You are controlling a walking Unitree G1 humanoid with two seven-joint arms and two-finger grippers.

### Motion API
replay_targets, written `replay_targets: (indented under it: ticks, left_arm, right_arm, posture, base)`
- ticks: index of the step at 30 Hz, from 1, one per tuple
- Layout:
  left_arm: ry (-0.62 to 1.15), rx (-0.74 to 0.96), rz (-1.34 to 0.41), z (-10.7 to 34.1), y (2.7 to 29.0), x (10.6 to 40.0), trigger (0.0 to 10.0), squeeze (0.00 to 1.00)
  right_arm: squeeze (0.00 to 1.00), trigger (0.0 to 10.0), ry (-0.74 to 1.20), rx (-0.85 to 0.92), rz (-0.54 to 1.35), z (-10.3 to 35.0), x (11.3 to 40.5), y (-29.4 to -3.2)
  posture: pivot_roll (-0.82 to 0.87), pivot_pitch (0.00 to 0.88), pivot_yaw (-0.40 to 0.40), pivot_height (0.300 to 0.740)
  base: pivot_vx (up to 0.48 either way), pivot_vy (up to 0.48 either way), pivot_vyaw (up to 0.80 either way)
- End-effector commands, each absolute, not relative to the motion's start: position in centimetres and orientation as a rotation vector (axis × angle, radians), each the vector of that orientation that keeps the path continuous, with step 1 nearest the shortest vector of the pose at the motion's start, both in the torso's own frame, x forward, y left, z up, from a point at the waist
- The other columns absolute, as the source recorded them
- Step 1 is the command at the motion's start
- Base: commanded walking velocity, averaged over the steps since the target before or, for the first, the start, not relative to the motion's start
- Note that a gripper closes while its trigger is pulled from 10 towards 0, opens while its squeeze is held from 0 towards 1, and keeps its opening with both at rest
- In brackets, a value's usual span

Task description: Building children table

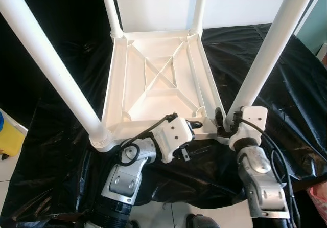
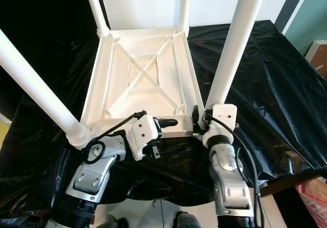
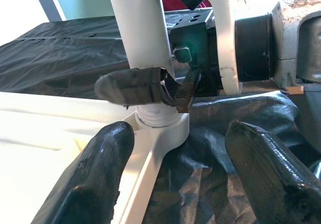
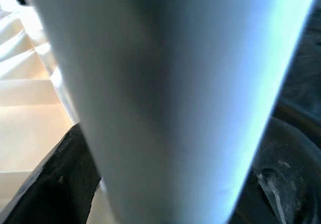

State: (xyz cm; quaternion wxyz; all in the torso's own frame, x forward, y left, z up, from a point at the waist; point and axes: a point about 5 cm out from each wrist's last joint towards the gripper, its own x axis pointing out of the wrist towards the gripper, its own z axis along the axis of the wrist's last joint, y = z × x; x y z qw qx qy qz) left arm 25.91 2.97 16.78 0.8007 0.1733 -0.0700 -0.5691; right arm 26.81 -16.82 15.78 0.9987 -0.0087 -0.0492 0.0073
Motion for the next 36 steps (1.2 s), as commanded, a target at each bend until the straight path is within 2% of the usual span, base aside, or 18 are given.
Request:
replay_targets:
  ticks: [1,11,22,23,24,25,26,27,28,29,30,31,36]
  left_arm:
    - [-0.174,0.357,-1.051,16.9,3.2,26.7,10.0,0.00]
    - [-0.178,0.361,-1.054,17.0,3.2,26.8,10.0,0.00]
    - [-0.177,0.358,-1.052,17.0,3.3,26.6,10.0,0.00]
    - [-0.177,0.358,-1.053,17.0,3.3,26.6,10.0,0.00]
    - [-0.177,0.358,-1.053,17.0,3.3,26.6,10.0,0.00]
    - [-0.177,0.358,-1.053,17.0,3.3,26.6,10.0,0.00]
    - [-0.177,0.358,-1.053,17.0,3.3,26.6,10.0,0.00]
    - [-0.177,0.358,-1.053,17.0,3.3,26.6,10.0,0.00]
    - [-0.177,0.358,-1.053,17.0,3.3,26.6,10.0,0.00]
    - [-0.177,0.359,-1.052,17.0,3.2,26.6,10.0,0.00]
    - [-0.177,0.359,-1.052,17.0,3.2,26.6,10.0,0.00]
    - [-0.177,0.359,-1.052,17.0,3.2,26.6,10.0,0.00]
    - [-0.176,0.360,-1.051,16.9,3.1,26.6,10.0,0.00]
  right_arm:
    - [0.02,10.0,-0.114,-0.039,0.136,16.1,27.2,-17.5]
    - [0.00,10.0,-0.094,-0.132,0.451,16.0,28.0,-17.9]
    - [0.00,10.0,-0.048,-0.230,0.589,15.3,28.7,-18.4]
    - [0.00,5.8,-0.042,-0.240,0.608,15.2,28.8,-18.5]
    - [0.00,5.8,-0.042,-0.240,0.608,15.2,28.8,-18.5]
    - [0.00,4.1,-0.032,-0.247,0.621,15.0,29.0,-18.7]
    - [0.00,4.1,-0.032,-0.247,0.621,15.0,29.0,-18.7]
    - [0.00,1.8,-0.024,-0.255,0.635,14.9,29.1,-18.8]
    - [0.00,1.8,-0.024,-0.255,0.635,14.9,29.1,-18.8]
    - [0.00,0.7,-0.021,-0.262,0.638,14.8,29.2,-19.0]
    - [0.00,0.7,-0.021,-0.267,0.642,14.7,29.2,-19.1]
    - [0.00,0.0,-0.014,-0.274,0.638,14.4,29.3,-19.2]
    - [0.00,0.0,0.001,-0.276,0.616,14.1,29.4,-19.6]
  posture:
    - [-0.16,0.109,0.049,0.740]
    - [-0.16,0.103,0.050,0.740]
    - [-0.15,0.108,0.050,0.740]
    - [-0.15,0.109,0.049,0.740]
    - [-0.15,0.109,0.049,0.740]
    - [-0.15,0.108,0.047,0.740]
    - [-0.15,0.108,0.047,0.740]
    - [-0.15,0.108,0.045,0.740]
    - [-0.15,0.108,0.045,0.740]
    - [-0.15,0.107,0.044,0.740]
    - [-0.15,0.107,0.044,0.740]
    - [-0.15,0.107,0.041,0.740]
    - [-0.15,0.105,0.039,0.740]
  base:
    - [0.000,0.000,0.00]
    - [0.000,0.000,0.00]
    - [0.000,0.000,0.00]
    - [0.000,0.000,0.00]
    - [0.000,0.000,0.00]
    - [0.000,0.000,0.00]
    - [0.000,0.000,0.00]
    - [0.000,0.000,0.00]
    - [0.000,0.000,0.00]
    - [0.000,0.000,0.00]
    - [0.000,0.000,0.00]
    - [0.000,0.000,0.00]
    - [0.000,0.000,0.00]
